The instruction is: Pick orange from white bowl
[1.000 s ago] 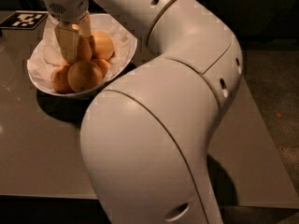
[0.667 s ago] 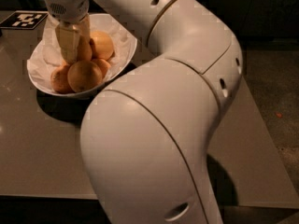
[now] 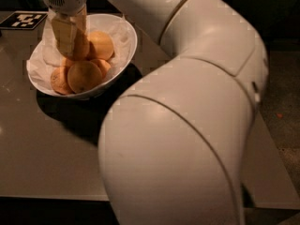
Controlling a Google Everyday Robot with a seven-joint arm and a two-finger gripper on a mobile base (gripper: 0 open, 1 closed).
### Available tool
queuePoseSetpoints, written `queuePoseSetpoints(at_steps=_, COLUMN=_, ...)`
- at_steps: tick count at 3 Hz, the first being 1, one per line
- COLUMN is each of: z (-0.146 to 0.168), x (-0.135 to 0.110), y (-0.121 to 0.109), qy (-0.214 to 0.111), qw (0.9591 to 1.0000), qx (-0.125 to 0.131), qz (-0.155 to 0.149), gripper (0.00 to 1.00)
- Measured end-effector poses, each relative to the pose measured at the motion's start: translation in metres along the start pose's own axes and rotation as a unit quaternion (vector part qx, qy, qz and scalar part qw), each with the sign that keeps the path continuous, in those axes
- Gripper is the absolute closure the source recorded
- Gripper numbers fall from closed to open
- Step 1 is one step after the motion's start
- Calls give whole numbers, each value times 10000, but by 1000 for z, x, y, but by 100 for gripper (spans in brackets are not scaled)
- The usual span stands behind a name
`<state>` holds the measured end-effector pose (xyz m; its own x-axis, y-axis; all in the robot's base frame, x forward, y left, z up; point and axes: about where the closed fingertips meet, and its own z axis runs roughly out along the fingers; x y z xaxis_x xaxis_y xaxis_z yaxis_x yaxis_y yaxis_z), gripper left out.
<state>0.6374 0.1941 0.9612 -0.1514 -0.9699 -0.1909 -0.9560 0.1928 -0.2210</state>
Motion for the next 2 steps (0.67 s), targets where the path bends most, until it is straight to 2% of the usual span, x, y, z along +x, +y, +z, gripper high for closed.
queuePoseSetpoints(at_steps=1, z=-42, x=-4, y=9, qy=-495, qw=9982, qx=326, qz=-84, gripper=100)
queuePoseSetpoints(at_steps=2, z=-76, x=-3, y=21, qy=-755, qw=9954, qx=578, qz=-125, gripper=100)
